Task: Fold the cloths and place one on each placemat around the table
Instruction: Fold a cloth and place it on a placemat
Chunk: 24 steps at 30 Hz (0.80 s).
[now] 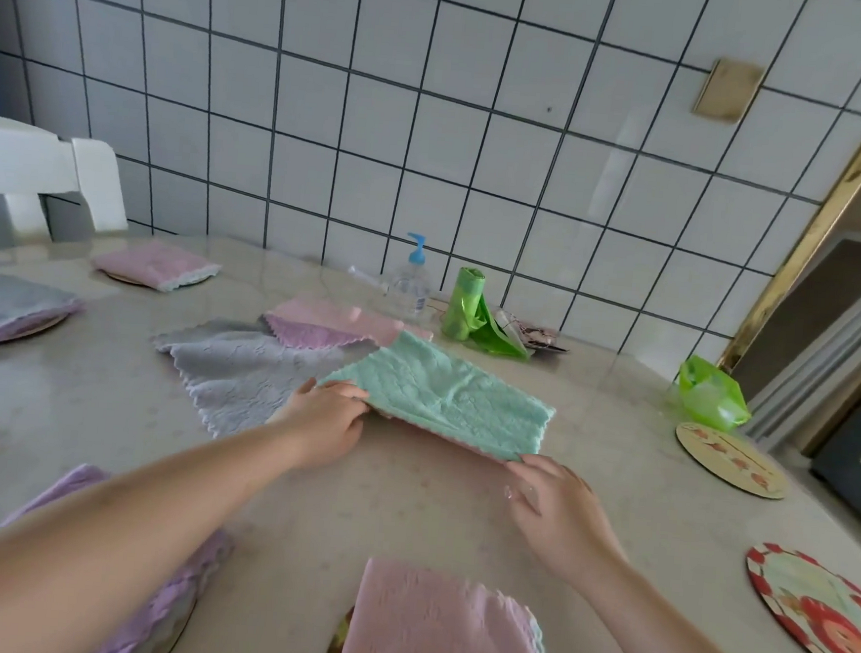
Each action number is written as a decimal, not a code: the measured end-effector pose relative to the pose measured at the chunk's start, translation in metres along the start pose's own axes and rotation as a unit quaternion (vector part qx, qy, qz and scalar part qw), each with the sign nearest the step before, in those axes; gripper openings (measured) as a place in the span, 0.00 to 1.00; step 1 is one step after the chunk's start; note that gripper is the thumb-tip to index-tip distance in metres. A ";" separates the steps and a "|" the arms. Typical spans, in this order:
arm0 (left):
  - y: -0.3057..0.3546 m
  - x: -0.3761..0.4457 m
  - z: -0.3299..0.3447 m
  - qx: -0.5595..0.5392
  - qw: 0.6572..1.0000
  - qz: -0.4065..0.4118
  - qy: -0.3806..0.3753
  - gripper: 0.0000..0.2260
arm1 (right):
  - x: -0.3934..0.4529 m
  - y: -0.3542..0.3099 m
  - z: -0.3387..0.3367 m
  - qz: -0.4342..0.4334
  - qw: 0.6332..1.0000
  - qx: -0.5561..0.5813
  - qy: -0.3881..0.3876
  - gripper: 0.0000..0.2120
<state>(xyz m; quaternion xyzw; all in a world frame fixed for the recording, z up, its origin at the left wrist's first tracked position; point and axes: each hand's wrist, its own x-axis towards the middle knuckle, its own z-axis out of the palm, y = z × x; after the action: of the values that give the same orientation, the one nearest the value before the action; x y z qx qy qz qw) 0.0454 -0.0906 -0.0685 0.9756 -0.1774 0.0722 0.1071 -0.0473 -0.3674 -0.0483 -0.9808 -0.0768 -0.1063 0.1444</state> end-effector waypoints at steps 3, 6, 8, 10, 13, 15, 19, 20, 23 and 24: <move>-0.004 0.003 -0.014 -0.080 0.993 -0.009 0.090 0.12 | 0.004 -0.001 -0.018 0.002 0.999 0.014 0.034 0.16; -0.006 0.003 -0.032 -0.120 0.986 -0.018 0.111 0.10 | 0.009 -0.004 -0.038 0.014 0.997 0.044 0.063 0.14; -0.002 0.001 -0.047 -0.117 0.987 -0.007 0.114 0.10 | 0.011 -0.007 -0.050 0.019 0.995 0.058 0.073 0.13; 0.001 -0.001 -0.061 -0.122 0.983 0.000 0.138 0.10 | 0.011 -0.011 -0.061 0.014 0.994 0.068 0.082 0.13; 0.007 -0.004 -0.084 -0.129 0.974 0.014 0.187 0.09 | 0.008 -0.016 -0.083 0.003 0.990 0.073 0.118 0.13; 0.013 -0.010 -0.103 -0.148 0.966 0.027 0.212 0.09 | 0.005 -0.020 -0.100 0.002 0.985 0.082 0.153 0.13; 0.020 -0.022 -0.140 -0.125 0.946 0.109 0.278 0.11 | 0.002 -0.028 -0.136 -0.010 0.967 0.127 0.219 0.08; 0.021 -0.024 -0.148 -0.107 0.942 0.129 0.290 0.10 | 0.002 -0.029 -0.143 -0.003 0.963 0.138 0.232 0.08; 0.020 -0.028 -0.169 -0.029 0.933 0.178 0.313 0.09 | 0.002 -0.032 -0.161 0.013 0.950 0.167 0.263 0.07; 0.020 -0.029 -0.173 -0.013 0.930 0.186 0.316 0.10 | 0.002 -0.033 -0.166 0.011 0.949 0.173 0.264 0.08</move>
<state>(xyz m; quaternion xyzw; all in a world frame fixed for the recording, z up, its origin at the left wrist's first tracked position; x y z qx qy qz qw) -0.0065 -0.0590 0.0975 0.8502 -0.3139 0.3934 0.1547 -0.0822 -0.3857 0.1162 -0.8782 -0.0422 -0.3450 0.3285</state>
